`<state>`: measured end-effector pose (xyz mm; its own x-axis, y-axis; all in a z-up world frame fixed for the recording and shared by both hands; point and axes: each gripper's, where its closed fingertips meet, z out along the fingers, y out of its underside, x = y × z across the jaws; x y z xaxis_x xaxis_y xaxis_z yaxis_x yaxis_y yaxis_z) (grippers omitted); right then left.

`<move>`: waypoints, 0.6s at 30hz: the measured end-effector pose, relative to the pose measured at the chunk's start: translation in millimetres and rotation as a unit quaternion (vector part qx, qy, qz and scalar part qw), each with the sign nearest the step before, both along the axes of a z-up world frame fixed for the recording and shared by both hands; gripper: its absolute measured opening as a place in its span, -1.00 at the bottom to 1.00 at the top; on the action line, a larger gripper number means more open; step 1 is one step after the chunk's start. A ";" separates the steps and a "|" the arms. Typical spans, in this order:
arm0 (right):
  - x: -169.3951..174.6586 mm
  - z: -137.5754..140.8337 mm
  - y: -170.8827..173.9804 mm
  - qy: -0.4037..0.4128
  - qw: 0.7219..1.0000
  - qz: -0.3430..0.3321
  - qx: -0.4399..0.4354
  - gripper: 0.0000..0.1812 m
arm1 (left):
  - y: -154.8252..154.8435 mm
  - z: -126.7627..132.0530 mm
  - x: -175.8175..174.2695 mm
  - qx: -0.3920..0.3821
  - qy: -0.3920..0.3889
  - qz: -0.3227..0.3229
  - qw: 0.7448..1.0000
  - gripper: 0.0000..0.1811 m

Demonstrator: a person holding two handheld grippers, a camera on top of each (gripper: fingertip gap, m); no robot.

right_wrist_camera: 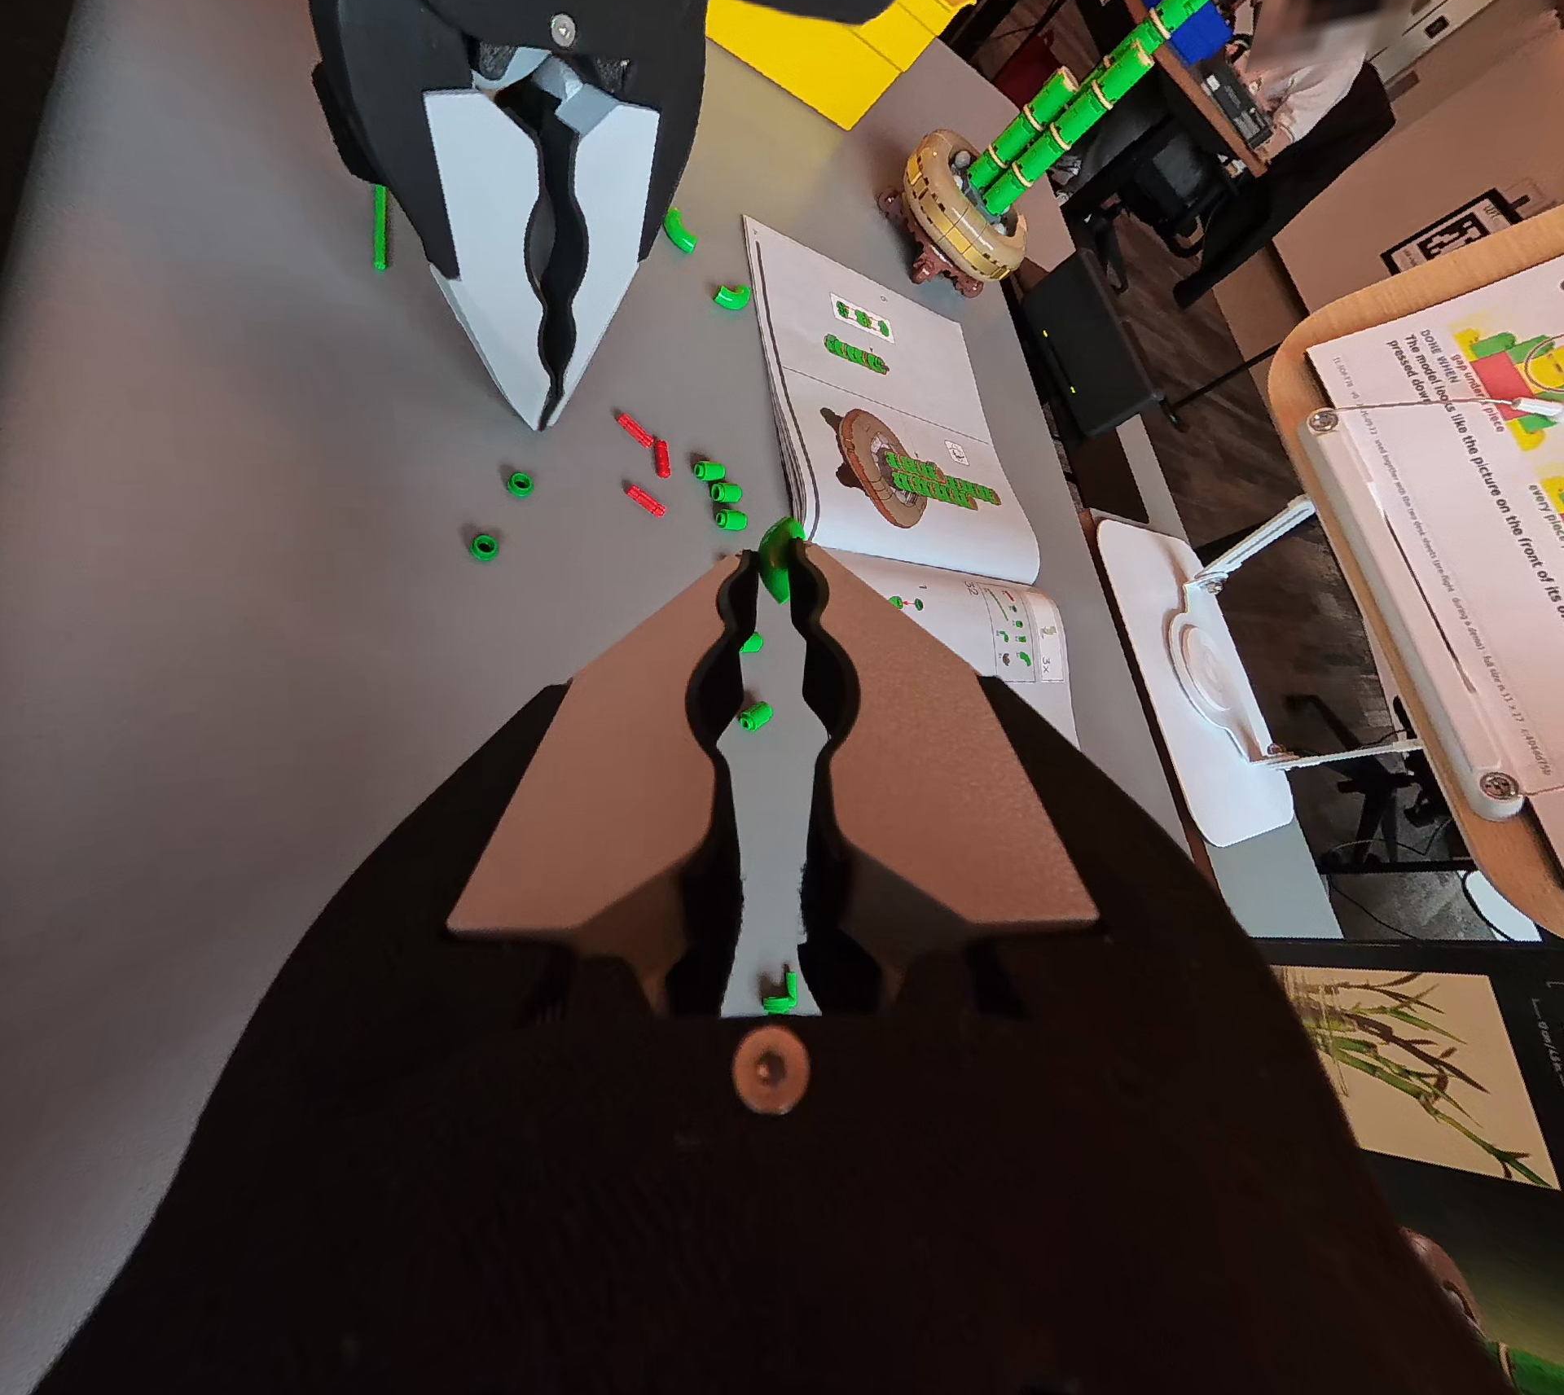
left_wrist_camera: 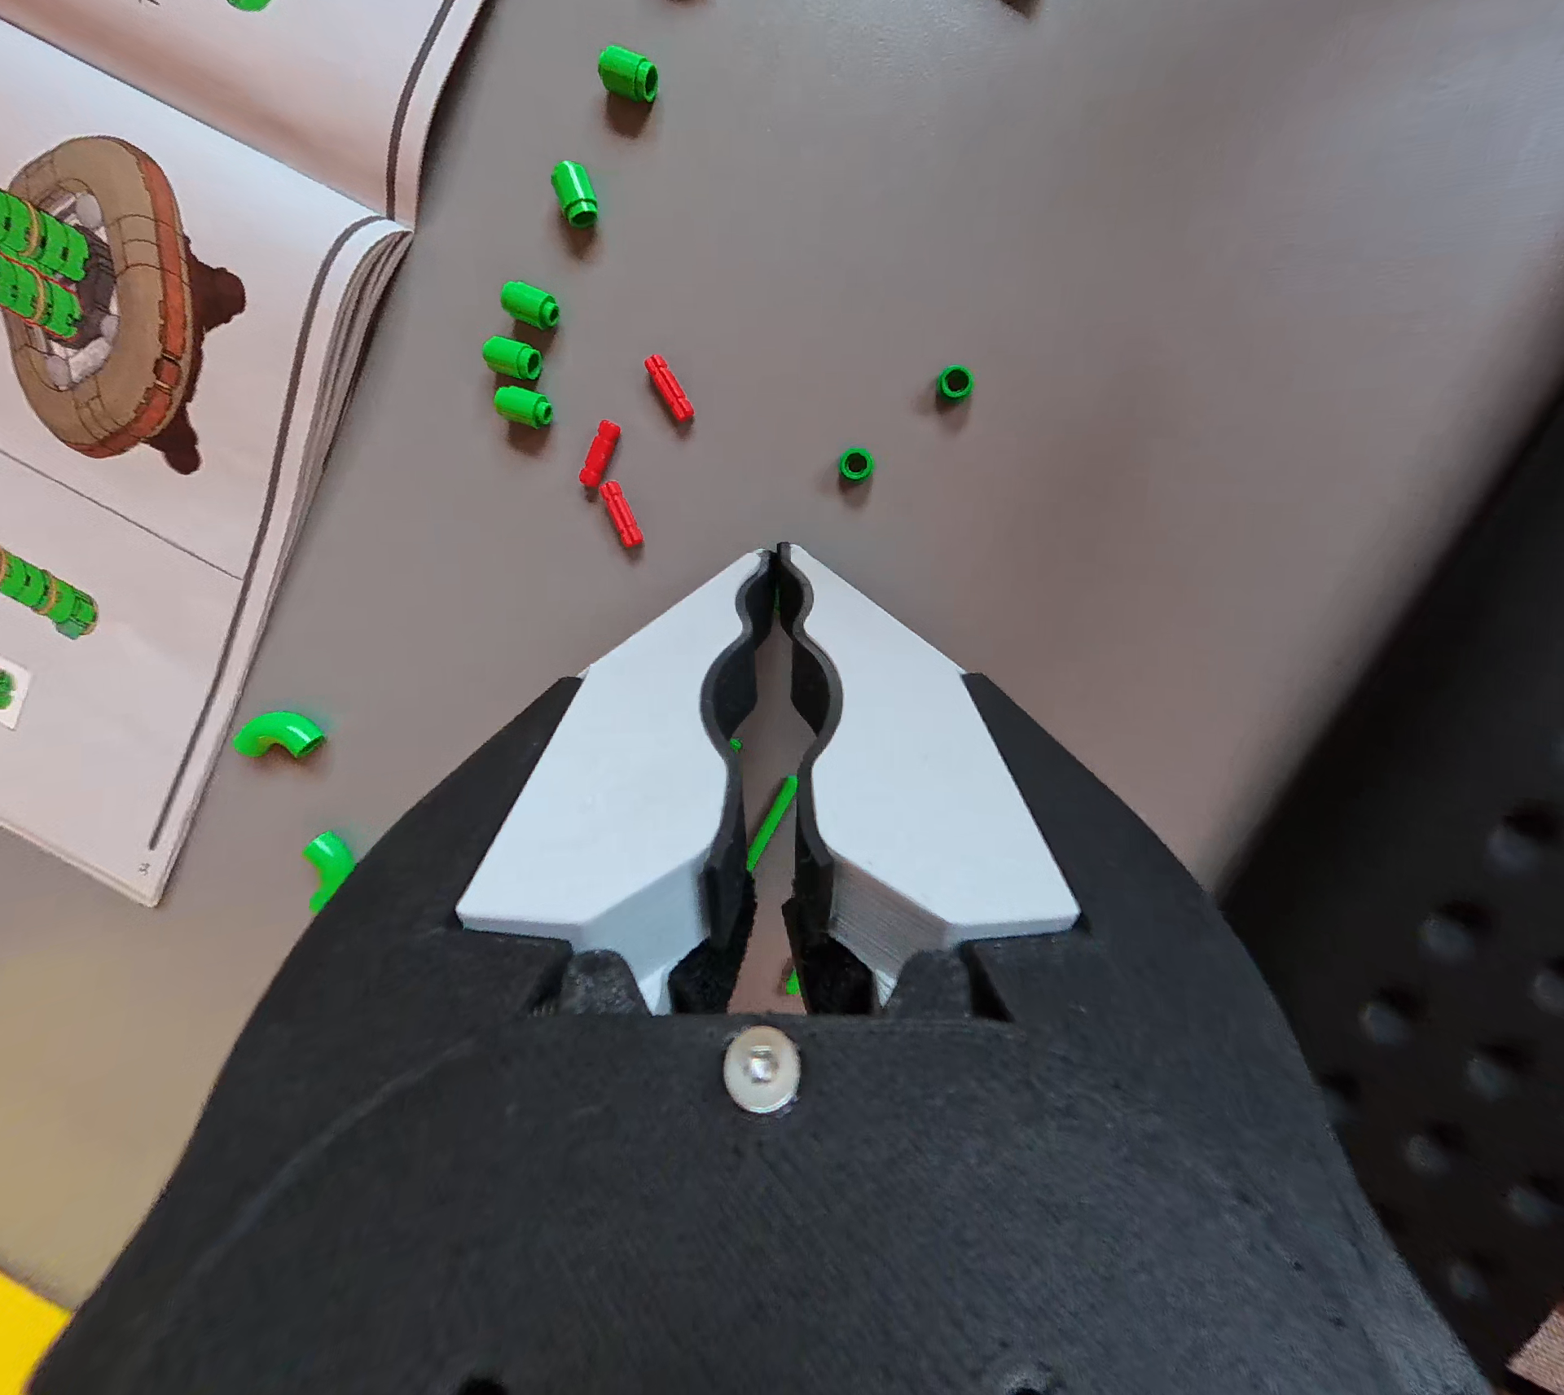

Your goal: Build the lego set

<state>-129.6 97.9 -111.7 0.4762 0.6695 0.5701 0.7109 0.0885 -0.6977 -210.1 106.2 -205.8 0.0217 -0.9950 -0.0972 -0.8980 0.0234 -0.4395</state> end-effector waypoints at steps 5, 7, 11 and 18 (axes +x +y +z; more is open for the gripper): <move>-3.6 -7.8 -3.2 0.002 1.000 0.012 -0.027 -0.94 | -35.4 5.5 4.9 -0.156 -0.032 -0.026 0.987 -1.00; -6.7 -13.8 -6.0 0.003 0.999 0.021 -0.047 -0.94 | -47.6 8.0 4.1 -0.221 -0.035 -0.030 0.974 -1.00; -12.7 -22.2 -11.4 0.000 0.997 0.040 -0.070 -0.94 | -63.5 5.3 -3.4 -0.324 -0.018 -0.020 0.946 -1.00; -17.5 -24.6 -16.0 0.000 0.995 0.055 -0.080 -0.94 | -69.3 4.3 -5.4 -0.371 -0.027 -0.010 0.928 -1.00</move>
